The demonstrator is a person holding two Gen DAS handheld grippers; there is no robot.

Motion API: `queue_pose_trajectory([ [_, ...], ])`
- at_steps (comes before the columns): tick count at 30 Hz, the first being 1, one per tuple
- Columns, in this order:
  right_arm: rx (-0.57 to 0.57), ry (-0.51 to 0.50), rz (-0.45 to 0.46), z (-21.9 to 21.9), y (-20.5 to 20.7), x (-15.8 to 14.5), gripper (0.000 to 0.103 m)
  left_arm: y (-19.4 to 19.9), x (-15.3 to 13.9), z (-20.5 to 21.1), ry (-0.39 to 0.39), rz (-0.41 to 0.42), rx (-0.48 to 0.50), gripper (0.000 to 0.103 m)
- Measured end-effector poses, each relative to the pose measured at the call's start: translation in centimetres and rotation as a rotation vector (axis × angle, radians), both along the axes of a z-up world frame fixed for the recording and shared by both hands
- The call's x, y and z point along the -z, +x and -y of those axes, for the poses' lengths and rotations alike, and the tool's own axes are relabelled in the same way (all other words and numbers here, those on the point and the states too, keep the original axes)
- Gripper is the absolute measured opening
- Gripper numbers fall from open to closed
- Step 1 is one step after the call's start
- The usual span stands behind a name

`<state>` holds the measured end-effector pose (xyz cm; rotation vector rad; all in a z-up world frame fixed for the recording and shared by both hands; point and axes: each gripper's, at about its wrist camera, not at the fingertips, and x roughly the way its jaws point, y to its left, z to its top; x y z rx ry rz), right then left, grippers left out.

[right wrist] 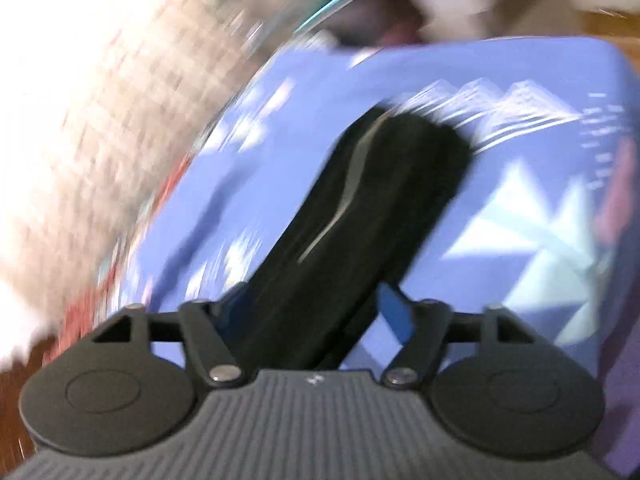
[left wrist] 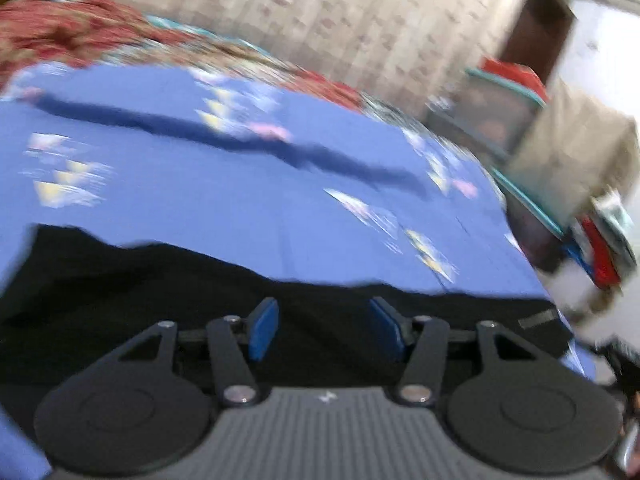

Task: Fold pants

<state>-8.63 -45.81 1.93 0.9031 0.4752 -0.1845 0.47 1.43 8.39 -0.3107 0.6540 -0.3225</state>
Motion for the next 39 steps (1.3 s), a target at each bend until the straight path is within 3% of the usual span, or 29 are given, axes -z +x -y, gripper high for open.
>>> queue_pose_trajectory([
  [6, 0.139, 0.124, 0.006, 4.9, 1.4, 3.0, 0.078, 2.1, 6.9, 5.2, 0.121, -0.228, 0.065, 0.044],
  [9, 0.141, 0.146, 0.01, 6.5, 3.5, 3.8, 0.076, 1.6, 7.6, 5.9, 0.202, -0.186, 0.077, 0.041],
  [12, 0.161, 0.129, 0.016, 7.6, 4.4, 3.7, 0.076, 1.4, 7.0, 5.6, 0.199, -0.208, 0.069, 0.041],
  [14, 0.134, 0.093, -0.019, 7.9, 5.6, 3.2, 0.041, 1.9, 6.4, 4.9, 0.166, -0.23, 0.034, 0.041],
  [15, 0.101, 0.098, -0.039, 8.1, 6.3, 3.3, 0.015, 1.8, 6.1, 4.5, 0.15, -0.234, 0.017, 0.041],
  [17, 0.071, 0.12, -0.011, 7.7, 6.7, 2.4, 0.014, 1.5, 5.4, 3.6, 0.109, -0.227, -0.013, 0.041],
  [19, -0.01, 0.042, 0.056, 5.6, 6.4, -0.2, 0.013, 0.9, 4.3, 2.5, 0.058, -0.209, -0.04, 0.042],
  [23, -0.251, -0.212, 0.123, -1.6, 6.1, -5.3, 0.013, -0.3, 2.8, 0.3, -0.01, -0.171, -0.093, 0.042],
  [26, -0.441, -0.361, 0.153, -7.8, 5.3, -6.8, 0.013, -1.4, 2.1, -1.6, -0.06, -0.141, -0.137, 0.042],
  [29, -0.604, -0.492, 0.115, -13.7, 5.0, -5.9, 0.013, -2.6, 1.9, -3.7, -0.103, -0.121, -0.188, 0.043],
  [32, -0.734, -0.566, 0.006, -18.9, 5.1, -3.0, 0.014, -3.7, 2.4, -5.8, -0.124, -0.13, -0.226, 0.044],
  [35, -0.793, -0.74, -0.089, -22.7, 4.9, -0.2, 0.028, -4.9, 3.2, -7.7, -0.145, -0.143, -0.259, 0.043],
  [37, -0.806, -0.818, -0.068, -23.9, 5.4, -0.7, 0.057, -5.7, 3.4, -9.0, -0.173, -0.143, -0.281, 0.043],
  [39, -0.857, -0.831, -0.06, -24.4, 4.9, -1.8, 0.068, -6.6, 3.3, -10.2, -0.189, -0.122, -0.295, 0.044],
])
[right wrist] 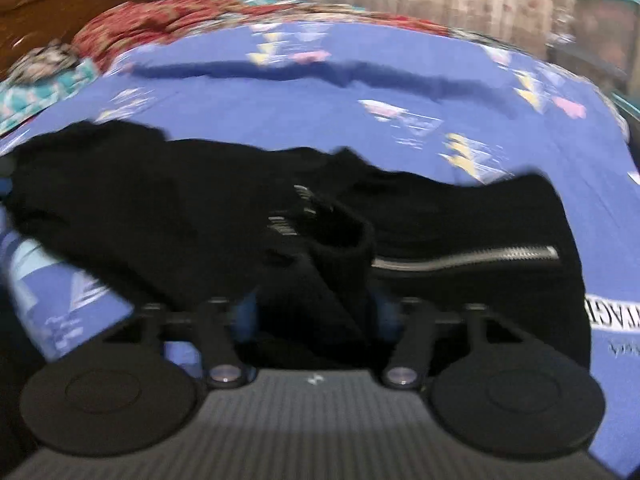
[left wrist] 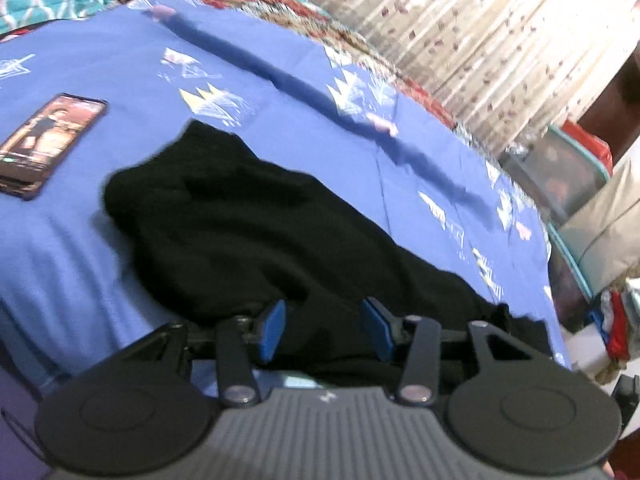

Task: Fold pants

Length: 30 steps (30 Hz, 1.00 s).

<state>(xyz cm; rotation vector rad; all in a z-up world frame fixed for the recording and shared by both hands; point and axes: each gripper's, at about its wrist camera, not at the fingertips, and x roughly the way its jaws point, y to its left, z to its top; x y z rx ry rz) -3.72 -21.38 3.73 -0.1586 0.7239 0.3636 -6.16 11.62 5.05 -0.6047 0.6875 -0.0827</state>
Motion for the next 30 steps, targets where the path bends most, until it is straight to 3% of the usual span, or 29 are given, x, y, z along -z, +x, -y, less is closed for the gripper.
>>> queue_pose_trajectory([
  [3, -0.045, -0.004, 0.061, -0.3, -0.9, -2.4, 0.067, -1.3, -0.5, -1.7, -0.026, 0.052, -0.024, 0.048],
  [6, -0.004, 0.095, 0.117, 0.6, -1.0, -4.6, 0.065, -2.2, -1.1, -3.2, -0.042, 0.103, -0.074, 0.056],
  [10, 0.108, 0.208, 0.094, 1.6, 0.8, -4.6, 0.033, -2.7, -0.7, -6.4, -0.101, 0.107, -0.199, 0.073],
  [12, 0.143, 0.192, 0.02, 0.9, 2.5, -3.0, 0.028, -2.7, 0.1, -7.7, -0.137, 0.08, -0.242, 0.074],
  [14, 0.173, 0.135, -0.121, 0.4, 4.2, -0.3, 0.03, -2.6, 1.3, -8.8, -0.19, 0.05, -0.273, 0.077],
  [15, 0.174, 0.11, -0.147, 0.0, 4.6, 0.5, 0.03, -2.5, 1.8, -9.2, -0.225, 0.037, -0.283, 0.079],
  [19, 0.181, 0.018, -0.108, -2.1, 4.5, -1.7, 0.034, -1.6, 3.4, -10.3, -0.314, 0.023, -0.281, 0.091],
  [24, 0.089, 0.152, -0.037, -5.5, 3.0, -4.7, 0.034, 1.9, 5.0, -10.6, -0.344, 0.005, -0.245, 0.094],
  [27, 0.004, 0.252, -0.109, -9.0, 4.3, -4.7, 0.031, 3.5, 6.3, -10.7, -0.369, -0.012, -0.256, 0.1],
  [30, -0.035, 0.324, -0.21, -12.5, 6.4, -3.3, 0.022, 4.2, 7.0, -10.5, -0.364, -0.002, -0.283, 0.097],
])
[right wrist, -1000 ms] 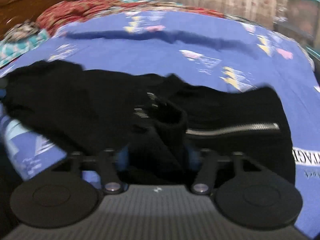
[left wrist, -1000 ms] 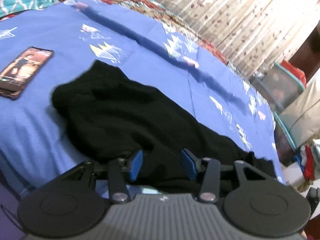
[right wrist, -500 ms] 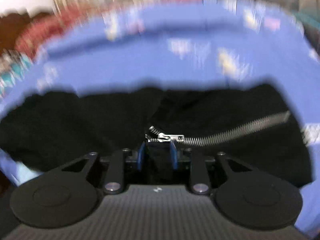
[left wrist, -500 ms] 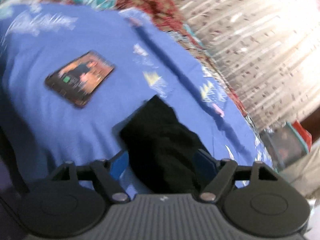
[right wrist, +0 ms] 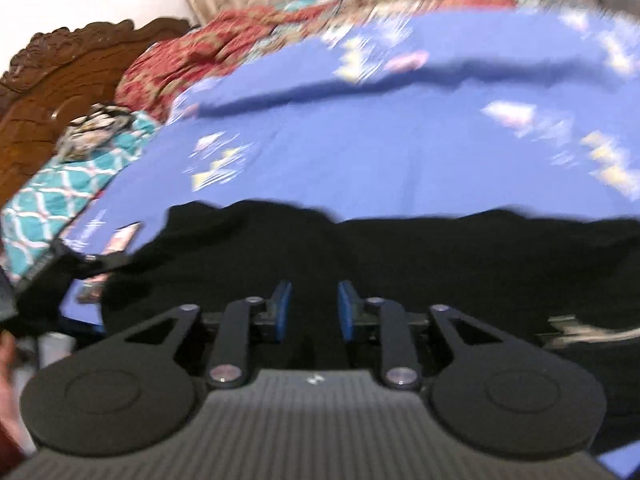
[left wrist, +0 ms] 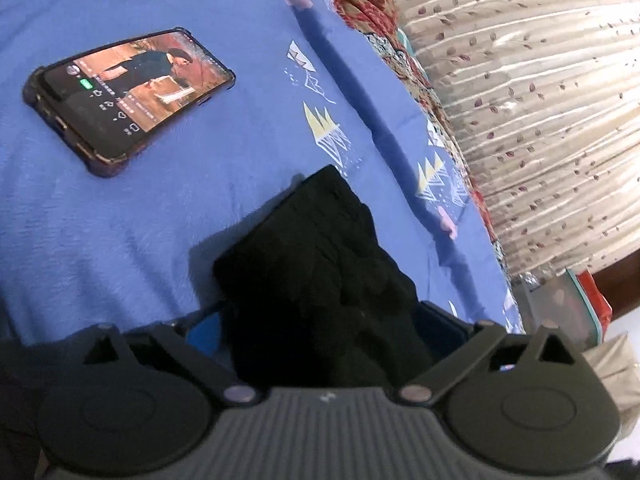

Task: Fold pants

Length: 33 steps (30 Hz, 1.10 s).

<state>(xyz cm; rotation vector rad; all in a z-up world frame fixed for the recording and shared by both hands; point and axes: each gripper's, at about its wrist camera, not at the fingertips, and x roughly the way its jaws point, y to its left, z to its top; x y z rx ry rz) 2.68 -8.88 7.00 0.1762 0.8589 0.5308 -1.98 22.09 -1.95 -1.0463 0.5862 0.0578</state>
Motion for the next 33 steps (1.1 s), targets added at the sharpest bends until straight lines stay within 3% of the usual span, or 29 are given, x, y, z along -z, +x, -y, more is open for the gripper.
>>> queue_pose_trajectory([
  [2, -0.002, 0.075, -0.09, -1.8, 1.6, 1.7, 0.021, 0.2, -0.1, 0.4, 0.03, -0.001, -0.017, 0.075],
  [3, -0.004, 0.114, -0.144, -2.6, 2.4, 2.7, 0.021, 0.3, -0.1, 0.6, 0.052, -0.012, -0.017, 0.05],
  [4, -0.014, 0.156, -0.219, -3.3, 2.8, 4.1, 0.021, 0.4, 0.0, 0.6, 0.063, -0.017, -0.008, 0.038],
  [5, -0.036, 0.196, -0.334, -4.3, 3.6, 5.9, 0.021, 0.4, 0.2, 0.6, 0.049, -0.004, 0.005, 0.033],
  [6, -0.038, 0.229, -0.432, -4.9, 3.9, 7.7, 0.011, 0.2, 0.1, 0.5, 0.035, 0.006, 0.006, 0.029],
  [7, -0.011, 0.274, -0.444, -4.7, 3.5, 8.0, 0.003, 0.0, -0.2, 0.5, 0.034, 0.018, 0.008, 0.027],
  [8, 0.011, 0.303, -0.475, -4.6, 3.6, 8.4, 0.001, -0.2, -0.7, 0.7, 0.046, 0.039, 0.018, 0.026],
  [12, 0.011, 0.337, -0.515, -4.1, 3.3, 7.6, 0.002, 0.0, -4.2, 3.6, 0.153, 0.151, 0.12, 0.025],
  [13, 0.011, 0.342, -0.506, -3.7, 3.1, 7.2, 0.008, 0.2, -5.3, 4.8, 0.187, 0.177, 0.157, 0.025],
  [17, 0.111, 0.391, -0.374, 1.1, 1.1, 4.7, 0.01, 0.8, -8.8, 11.2, 0.379, 0.301, 0.373, 0.025],
  [20, 0.218, 0.346, -0.22, 5.8, -0.8, 2.4, 0.009, 1.3, -9.3, 16.6, 0.495, 0.327, 0.515, 0.026],
  [21, 0.258, 0.326, -0.168, 7.5, -1.5, 1.6, 0.01, 1.6, -9.1, 18.2, 0.522, 0.32, 0.551, 0.029],
  [24, 0.381, 0.308, -0.08, 11.8, -3.5, 0.5, 0.01, 2.3, -7.3, 23.7, 0.65, 0.282, 0.685, 0.054],
  [26, 0.425, 0.303, -0.06, 13.5, -4.4, 0.5, 0.011, 2.0, -5.8, 26.3, 0.715, 0.256, 0.779, 0.056],
  [29, 0.438, 0.302, -0.05, 14.2, -5.0, 0.5, 0.014, 0.1, -5.8, 27.5, 0.739, 0.272, 0.851, 0.066],
  [30, 0.429, 0.303, -0.039, 14.0, -5.1, 0.4, 0.018, -0.5, -6.2, 27.3, 0.745, 0.287, 0.862, 0.076],
  [33, 0.357, 0.308, -0.001, 12.8, -4.4, -0.3, 0.038, -2.7, -7.8, 25.6, 0.719, 0.317, 0.863, 0.079],
])
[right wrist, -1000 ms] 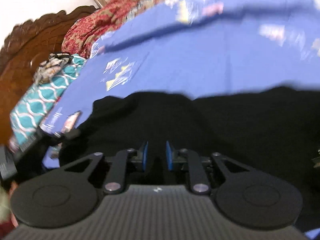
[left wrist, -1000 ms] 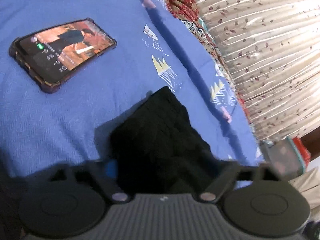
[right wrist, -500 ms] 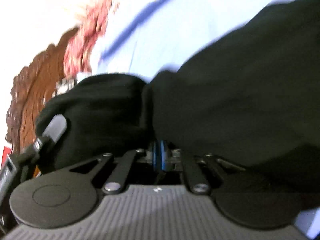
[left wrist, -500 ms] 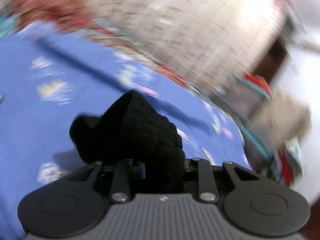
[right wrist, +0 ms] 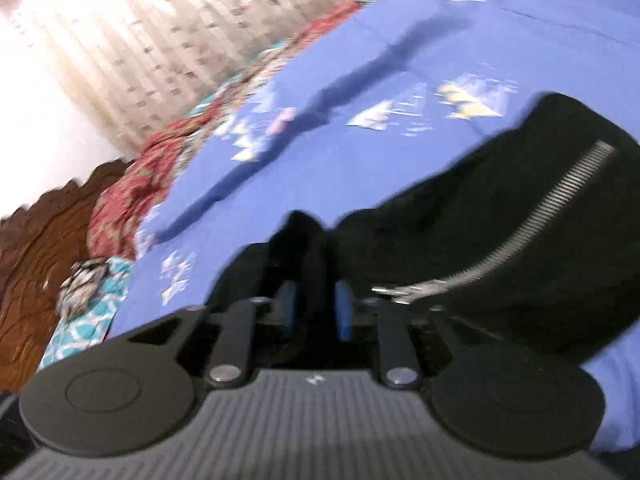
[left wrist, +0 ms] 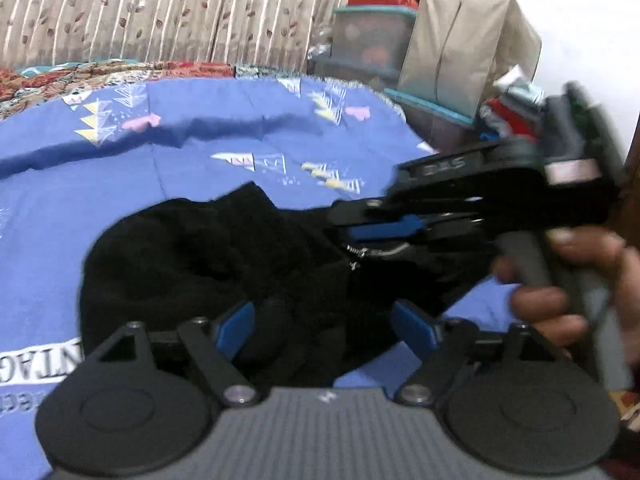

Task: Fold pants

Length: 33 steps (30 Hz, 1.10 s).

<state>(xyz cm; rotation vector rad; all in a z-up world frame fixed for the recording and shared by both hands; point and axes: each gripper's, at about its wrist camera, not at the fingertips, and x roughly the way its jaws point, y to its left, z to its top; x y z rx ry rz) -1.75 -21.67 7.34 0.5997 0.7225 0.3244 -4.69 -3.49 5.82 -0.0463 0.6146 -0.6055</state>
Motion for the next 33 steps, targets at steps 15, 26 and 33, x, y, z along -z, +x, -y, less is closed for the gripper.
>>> queue_pose_trajectory([
  [15, -0.168, -0.105, -0.067, -1.4, 3.3, 2.5, 0.035, 5.3, -3.9, -5.7, -0.266, -0.094, -0.263, 0.072],
  [26, 0.51, -0.019, 0.029, 17.0, -2.5, 2.0, 0.072, 13.5, 0.2, 3.2, -0.163, -0.258, -0.148, 0.044],
  [33, 0.474, 0.08, -0.071, 18.4, -1.7, 5.3, 0.03, 15.4, 2.8, 3.9, -0.094, -0.404, -0.207, 0.029],
])
